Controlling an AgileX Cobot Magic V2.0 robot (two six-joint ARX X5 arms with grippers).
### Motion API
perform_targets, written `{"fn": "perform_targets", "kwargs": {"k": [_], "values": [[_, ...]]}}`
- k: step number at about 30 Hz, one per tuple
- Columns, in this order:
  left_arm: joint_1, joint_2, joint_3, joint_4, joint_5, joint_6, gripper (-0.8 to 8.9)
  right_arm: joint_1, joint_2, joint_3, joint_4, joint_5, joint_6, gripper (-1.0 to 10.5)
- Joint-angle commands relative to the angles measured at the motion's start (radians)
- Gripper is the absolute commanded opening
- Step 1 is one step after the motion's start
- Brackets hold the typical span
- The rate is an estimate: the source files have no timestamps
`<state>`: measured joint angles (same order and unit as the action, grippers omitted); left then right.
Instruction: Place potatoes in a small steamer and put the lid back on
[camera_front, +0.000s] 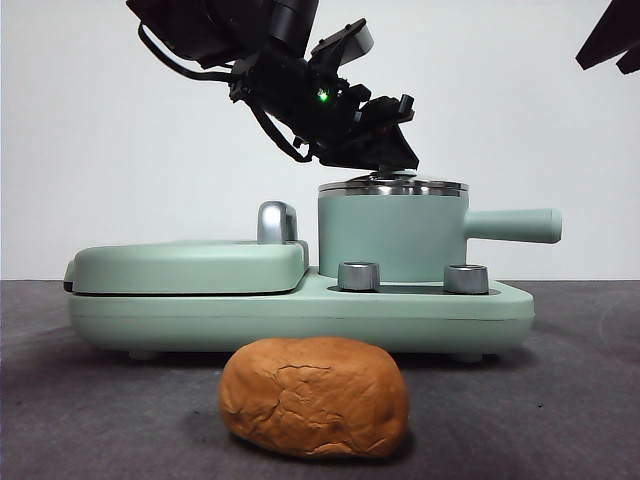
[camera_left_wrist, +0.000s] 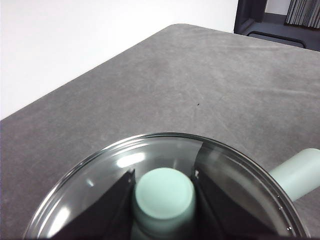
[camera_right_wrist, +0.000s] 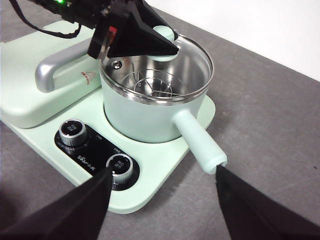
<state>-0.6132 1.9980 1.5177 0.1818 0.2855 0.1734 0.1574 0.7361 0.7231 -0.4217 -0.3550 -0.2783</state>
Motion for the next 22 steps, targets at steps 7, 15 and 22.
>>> {"fn": "perform_targets", "kwargs": {"k": [7, 15, 22], "values": [[-0.005, -0.013, 0.019, -0.007, -0.006, 0.027, 0.14, 0.004, 0.008, 0.018, 0.009, 0.023, 0.02, 3.3], [0.009, -0.115, 0.019, -0.063, -0.006, 0.027, 0.14, 0.004, 0.008, 0.018, 0.01, 0.022, 0.032, 3.3], [0.035, -0.249, 0.019, -0.27, -0.006, 0.024, 0.14, 0.004, 0.008, 0.018, 0.01, 0.022, 0.032, 3.3]]}}
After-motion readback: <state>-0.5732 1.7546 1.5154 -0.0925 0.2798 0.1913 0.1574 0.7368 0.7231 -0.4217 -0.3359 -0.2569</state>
